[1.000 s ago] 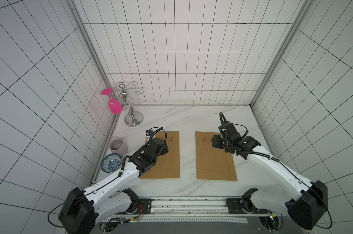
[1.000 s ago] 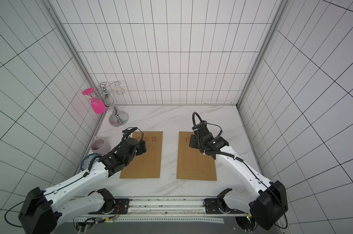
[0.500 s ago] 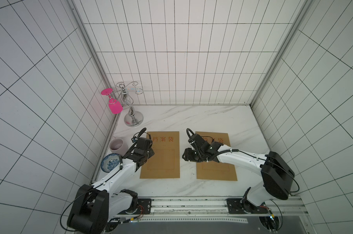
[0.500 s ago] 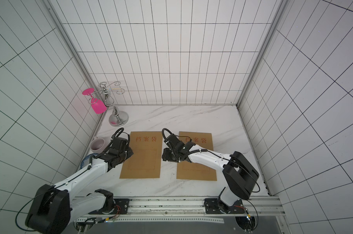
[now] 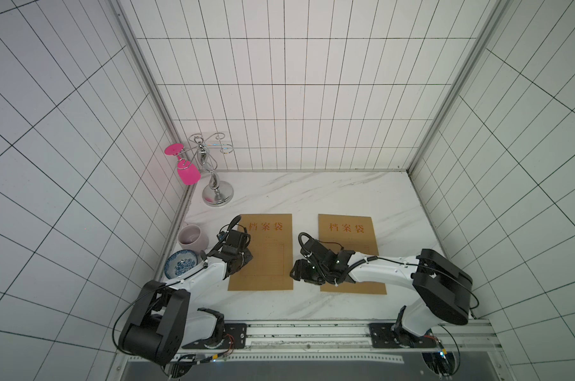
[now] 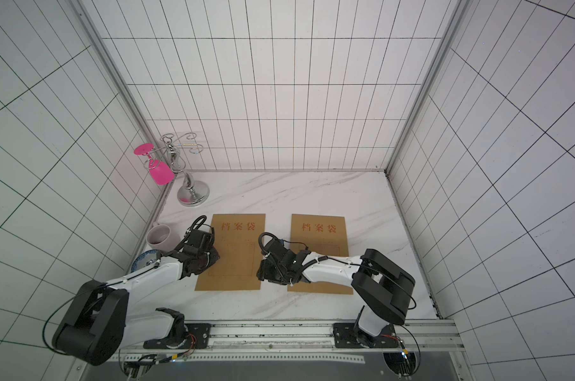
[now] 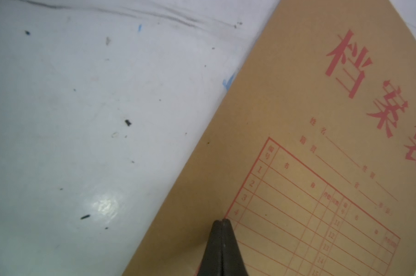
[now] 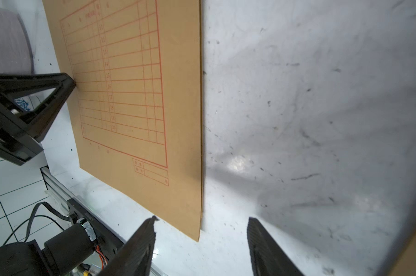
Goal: Open the file bag
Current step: Pick up the file bag from the center of the board.
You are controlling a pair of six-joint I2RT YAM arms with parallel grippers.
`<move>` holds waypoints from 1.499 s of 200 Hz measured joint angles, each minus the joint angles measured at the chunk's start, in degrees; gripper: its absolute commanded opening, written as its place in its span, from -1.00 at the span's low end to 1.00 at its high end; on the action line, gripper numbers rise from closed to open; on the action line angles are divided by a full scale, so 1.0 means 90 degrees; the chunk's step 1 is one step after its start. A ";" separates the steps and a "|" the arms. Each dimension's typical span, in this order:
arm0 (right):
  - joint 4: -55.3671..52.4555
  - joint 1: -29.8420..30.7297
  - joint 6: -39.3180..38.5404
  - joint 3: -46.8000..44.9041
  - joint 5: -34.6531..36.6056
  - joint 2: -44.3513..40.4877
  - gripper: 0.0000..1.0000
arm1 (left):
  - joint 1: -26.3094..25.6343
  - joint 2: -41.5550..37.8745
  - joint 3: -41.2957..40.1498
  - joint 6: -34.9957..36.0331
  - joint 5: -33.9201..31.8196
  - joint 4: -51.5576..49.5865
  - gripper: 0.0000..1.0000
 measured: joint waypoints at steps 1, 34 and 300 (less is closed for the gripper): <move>0.0032 0.0000 0.0012 -0.0002 -0.0012 0.0007 0.23 | 0.0000 -0.0007 -0.0007 -0.0002 0.0002 0.0007 -1.00; 0.0614 -0.0041 0.0265 -0.0107 -0.0219 0.0253 0.19 | -0.0005 -0.0202 -0.0267 -0.0189 0.0039 0.0311 -1.00; 0.2106 -0.0102 0.1209 -0.1532 -0.0848 -0.0430 0.29 | -0.0498 0.0474 0.0420 -0.0265 -0.0236 -0.0148 -1.00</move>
